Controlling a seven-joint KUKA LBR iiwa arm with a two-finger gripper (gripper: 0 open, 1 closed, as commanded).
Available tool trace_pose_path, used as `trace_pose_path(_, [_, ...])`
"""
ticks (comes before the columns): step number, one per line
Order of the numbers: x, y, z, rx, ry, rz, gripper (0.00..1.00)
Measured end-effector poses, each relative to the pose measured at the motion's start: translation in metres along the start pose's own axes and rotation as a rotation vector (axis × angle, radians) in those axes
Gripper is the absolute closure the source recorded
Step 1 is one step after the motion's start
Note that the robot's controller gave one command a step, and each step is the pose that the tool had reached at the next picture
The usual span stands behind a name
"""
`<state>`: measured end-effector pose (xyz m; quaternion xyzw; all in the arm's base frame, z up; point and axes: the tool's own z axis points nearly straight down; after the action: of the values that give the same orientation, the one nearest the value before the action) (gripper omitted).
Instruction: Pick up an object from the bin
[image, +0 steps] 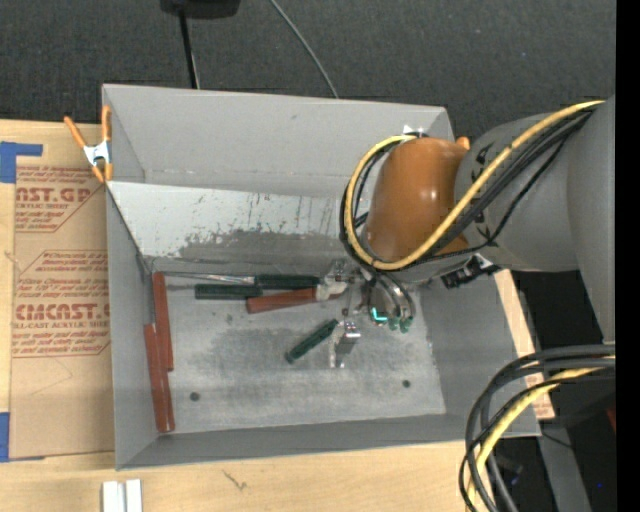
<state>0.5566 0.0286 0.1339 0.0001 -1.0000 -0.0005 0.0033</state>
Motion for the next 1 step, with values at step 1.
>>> trace_pose_path(1, [-0.002, 0.0, -0.0043, 0.0, -0.008, 0.0, 0.0])
